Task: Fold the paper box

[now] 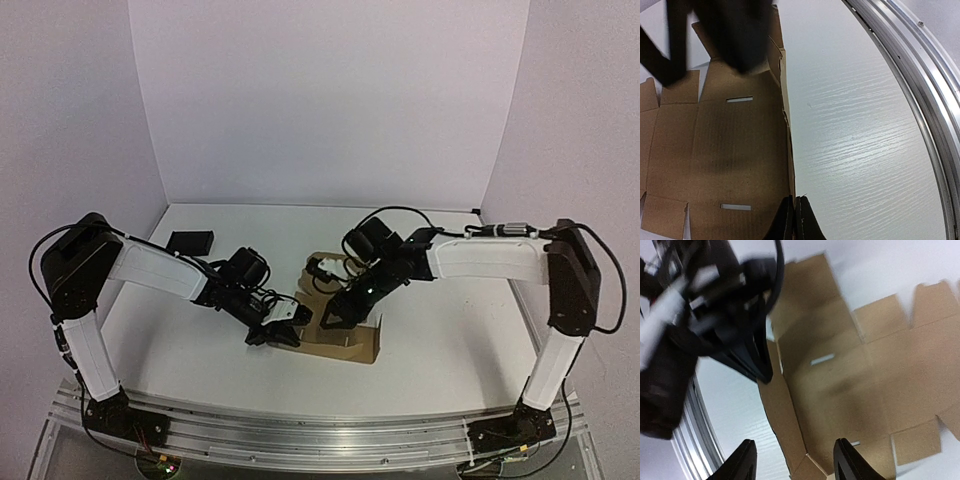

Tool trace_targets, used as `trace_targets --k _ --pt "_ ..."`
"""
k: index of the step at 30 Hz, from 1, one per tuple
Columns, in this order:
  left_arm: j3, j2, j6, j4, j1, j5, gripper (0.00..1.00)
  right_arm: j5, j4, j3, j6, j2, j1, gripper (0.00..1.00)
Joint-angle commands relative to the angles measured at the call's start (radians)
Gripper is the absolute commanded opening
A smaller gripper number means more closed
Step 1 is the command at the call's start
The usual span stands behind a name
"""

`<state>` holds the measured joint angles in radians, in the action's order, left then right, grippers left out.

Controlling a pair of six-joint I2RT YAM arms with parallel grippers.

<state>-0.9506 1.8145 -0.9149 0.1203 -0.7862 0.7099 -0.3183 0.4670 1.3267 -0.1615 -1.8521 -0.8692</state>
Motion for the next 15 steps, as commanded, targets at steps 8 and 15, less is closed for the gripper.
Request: trace_targets --k 8,15 --pt "-0.045 0.012 0.054 0.085 -0.006 -0.016 0.00 0.473 0.011 -0.243 1.147 0.350 -0.172 0.18" --pt "-0.029 0.007 0.050 0.058 -0.006 -0.014 0.00 0.456 0.094 -0.233 1.317 0.203 -0.240 0.00"
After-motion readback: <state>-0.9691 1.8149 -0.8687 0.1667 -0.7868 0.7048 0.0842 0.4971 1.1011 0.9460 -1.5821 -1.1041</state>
